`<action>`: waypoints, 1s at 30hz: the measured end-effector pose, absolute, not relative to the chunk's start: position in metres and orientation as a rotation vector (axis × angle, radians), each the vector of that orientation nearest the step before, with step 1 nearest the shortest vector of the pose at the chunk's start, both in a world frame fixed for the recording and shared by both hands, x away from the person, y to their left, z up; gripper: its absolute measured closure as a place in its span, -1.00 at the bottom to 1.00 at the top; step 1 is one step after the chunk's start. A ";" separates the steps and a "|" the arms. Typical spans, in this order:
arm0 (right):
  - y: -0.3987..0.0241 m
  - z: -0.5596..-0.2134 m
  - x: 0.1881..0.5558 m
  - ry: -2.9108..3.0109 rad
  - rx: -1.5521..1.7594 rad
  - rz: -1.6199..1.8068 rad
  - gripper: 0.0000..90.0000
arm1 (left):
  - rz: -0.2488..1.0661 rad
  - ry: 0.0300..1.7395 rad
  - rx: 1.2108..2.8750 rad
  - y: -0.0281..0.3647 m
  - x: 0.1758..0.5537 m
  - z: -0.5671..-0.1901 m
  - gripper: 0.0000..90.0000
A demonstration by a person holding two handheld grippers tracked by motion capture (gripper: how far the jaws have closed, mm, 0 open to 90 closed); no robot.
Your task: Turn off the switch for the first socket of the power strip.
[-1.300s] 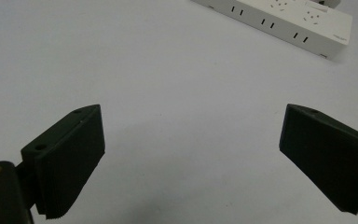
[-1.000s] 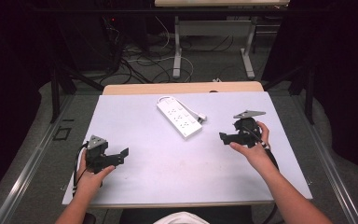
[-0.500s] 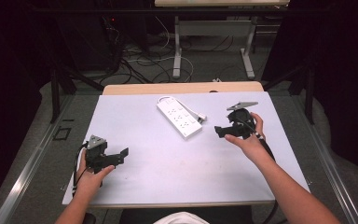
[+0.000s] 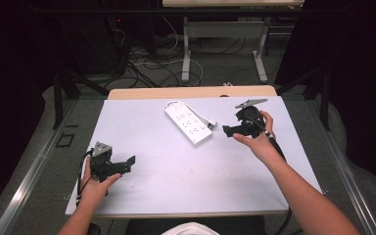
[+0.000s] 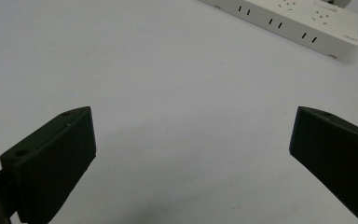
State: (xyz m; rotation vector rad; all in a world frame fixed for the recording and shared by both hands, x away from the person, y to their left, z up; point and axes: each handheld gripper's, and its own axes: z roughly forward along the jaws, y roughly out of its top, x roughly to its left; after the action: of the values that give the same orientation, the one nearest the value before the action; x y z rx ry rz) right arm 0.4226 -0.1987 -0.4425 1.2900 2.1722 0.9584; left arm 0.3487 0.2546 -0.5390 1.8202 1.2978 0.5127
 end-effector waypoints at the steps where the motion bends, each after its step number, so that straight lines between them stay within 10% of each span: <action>1: -0.199 -0.442 0.424 2.173 1.285 0.956 -0.60 | 0.512 1.300 1.823 0.255 0.349 -0.539 -1.00; 30: -0.173 -0.432 0.472 2.220 1.272 0.920 -0.60 | 0.526 1.290 1.812 0.252 0.350 -0.540 -1.00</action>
State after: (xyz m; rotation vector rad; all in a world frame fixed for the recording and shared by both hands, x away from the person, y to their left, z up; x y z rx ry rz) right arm 0.4721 -0.1730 -0.4319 1.2720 2.2198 0.9199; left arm 0.3502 0.2519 -0.5399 1.8117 1.2901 0.5258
